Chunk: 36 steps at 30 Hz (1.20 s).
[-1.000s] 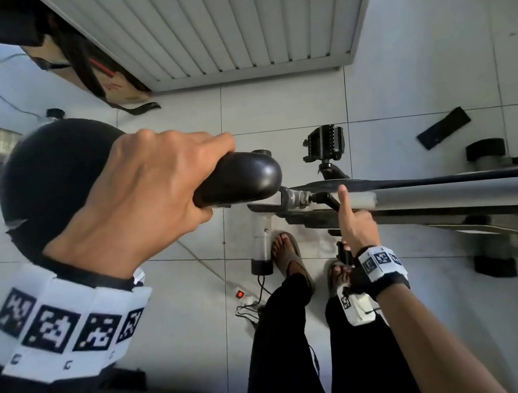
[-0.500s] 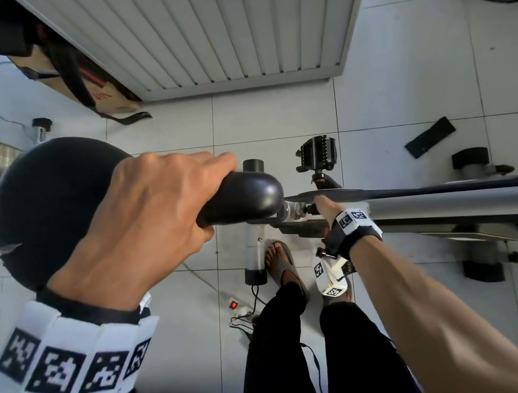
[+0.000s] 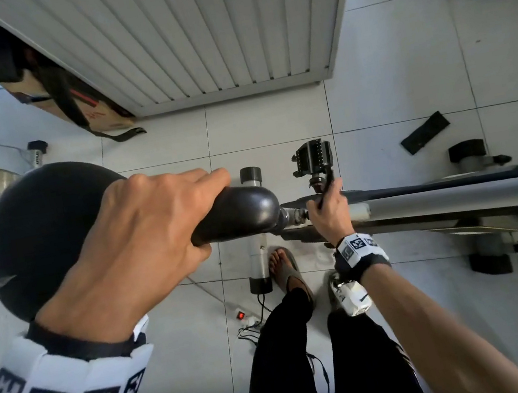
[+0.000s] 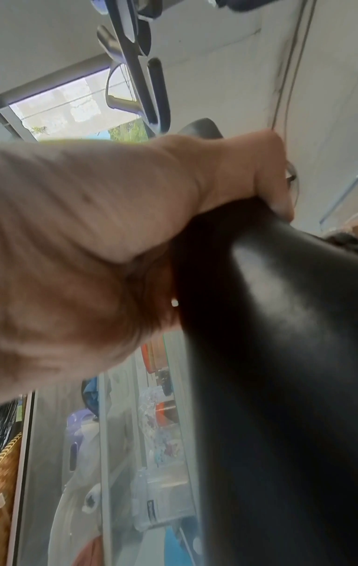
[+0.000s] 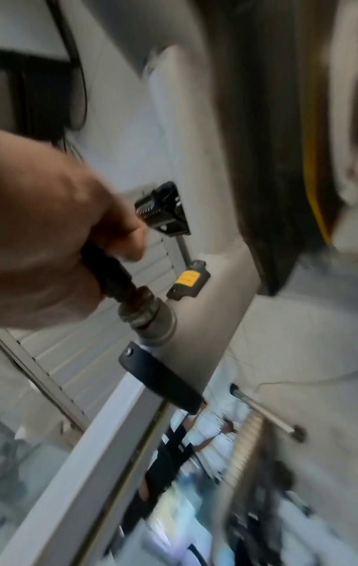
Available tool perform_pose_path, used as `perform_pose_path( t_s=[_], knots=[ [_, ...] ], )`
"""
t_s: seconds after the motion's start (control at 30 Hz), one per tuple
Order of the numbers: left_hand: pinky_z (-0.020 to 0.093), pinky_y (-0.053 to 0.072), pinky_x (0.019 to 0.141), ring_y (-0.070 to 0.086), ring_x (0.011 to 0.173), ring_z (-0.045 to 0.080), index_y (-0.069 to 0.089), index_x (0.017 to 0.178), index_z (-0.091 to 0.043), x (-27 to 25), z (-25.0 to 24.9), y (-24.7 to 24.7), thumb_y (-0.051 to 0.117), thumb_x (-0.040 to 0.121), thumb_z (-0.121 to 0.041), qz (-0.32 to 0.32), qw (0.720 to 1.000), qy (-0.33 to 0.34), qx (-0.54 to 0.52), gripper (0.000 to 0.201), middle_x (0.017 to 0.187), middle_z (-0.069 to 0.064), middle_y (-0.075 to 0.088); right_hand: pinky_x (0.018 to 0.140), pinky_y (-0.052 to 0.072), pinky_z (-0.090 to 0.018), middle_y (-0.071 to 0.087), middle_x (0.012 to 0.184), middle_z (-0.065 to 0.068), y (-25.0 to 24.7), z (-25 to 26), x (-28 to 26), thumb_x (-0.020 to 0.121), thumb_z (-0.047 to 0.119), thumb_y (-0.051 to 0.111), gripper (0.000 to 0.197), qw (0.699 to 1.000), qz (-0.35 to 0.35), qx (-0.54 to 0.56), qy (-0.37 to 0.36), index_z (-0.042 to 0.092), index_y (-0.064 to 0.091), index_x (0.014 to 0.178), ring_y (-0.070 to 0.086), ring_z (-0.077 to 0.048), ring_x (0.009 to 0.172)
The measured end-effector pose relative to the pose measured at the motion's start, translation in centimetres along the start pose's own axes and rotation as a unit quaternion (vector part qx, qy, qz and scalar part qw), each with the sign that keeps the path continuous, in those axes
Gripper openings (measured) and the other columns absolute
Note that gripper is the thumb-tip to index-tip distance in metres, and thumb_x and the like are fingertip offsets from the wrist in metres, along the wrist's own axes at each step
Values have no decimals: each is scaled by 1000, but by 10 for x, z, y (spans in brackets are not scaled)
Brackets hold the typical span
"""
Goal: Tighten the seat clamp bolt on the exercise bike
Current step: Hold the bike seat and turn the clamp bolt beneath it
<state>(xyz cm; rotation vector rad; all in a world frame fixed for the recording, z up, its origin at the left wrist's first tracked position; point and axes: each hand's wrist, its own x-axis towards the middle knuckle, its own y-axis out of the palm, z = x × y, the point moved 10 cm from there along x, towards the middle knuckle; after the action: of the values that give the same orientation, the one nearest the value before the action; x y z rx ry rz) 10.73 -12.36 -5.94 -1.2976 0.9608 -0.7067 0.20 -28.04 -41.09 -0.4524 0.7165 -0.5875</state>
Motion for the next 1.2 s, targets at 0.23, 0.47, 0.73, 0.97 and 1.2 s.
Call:
perform_pose_path(
  t_s=[0.23, 0.47, 0.73, 0.97, 1.2],
  knots=[
    [26, 35, 52, 51, 46, 25, 69, 97, -16, 2, -5, 8, 100, 47, -12, 11, 1000, 12, -6, 59, 67, -6, 63, 57, 56, -35, 61, 91, -11, -27, 35, -34, 100, 31, 54, 32, 915, -34, -181, -360, 3, 49, 114, 60, -22, 70],
    [26, 30, 54, 38, 47, 21, 68, 94, -16, 3, -5, 8, 98, 49, -12, 18, 1000, 24, -7, 55, 65, -5, 62, 59, 52, -31, 58, 105, 8, -18, 1, -86, 101, 41, 40, 30, 941, 84, -69, -321, 25, 61, 114, 60, -10, 74],
    [28, 30, 56, 32, 53, 19, 65, 94, -14, 4, -5, 6, 99, 50, -11, 11, 999, 33, -6, 56, 64, -3, 60, 92, 54, -52, 73, 108, -5, -5, -66, -28, 99, 48, 35, 50, 990, 72, 121, -18, 14, 71, 106, 69, -21, 102],
    [25, 24, 56, 33, 50, 19, 68, 93, -15, 4, -5, 6, 102, 44, -13, 4, 1000, 28, 2, 59, 64, -4, 61, 82, 55, -38, 64, 92, -10, -22, -42, 28, 90, 44, 64, 38, 992, 40, -28, 117, 8, 73, 83, 61, -30, 95],
    [24, 29, 53, 55, 42, 26, 69, 94, -17, 3, -4, 10, 102, 43, -14, 18, 1000, 25, 2, 61, 64, -7, 61, 62, 59, -35, 70, 81, -4, -41, -3, 4, 92, 31, 66, 21, 997, 23, 51, -56, 11, 72, 94, 68, -16, 66]
  ],
)
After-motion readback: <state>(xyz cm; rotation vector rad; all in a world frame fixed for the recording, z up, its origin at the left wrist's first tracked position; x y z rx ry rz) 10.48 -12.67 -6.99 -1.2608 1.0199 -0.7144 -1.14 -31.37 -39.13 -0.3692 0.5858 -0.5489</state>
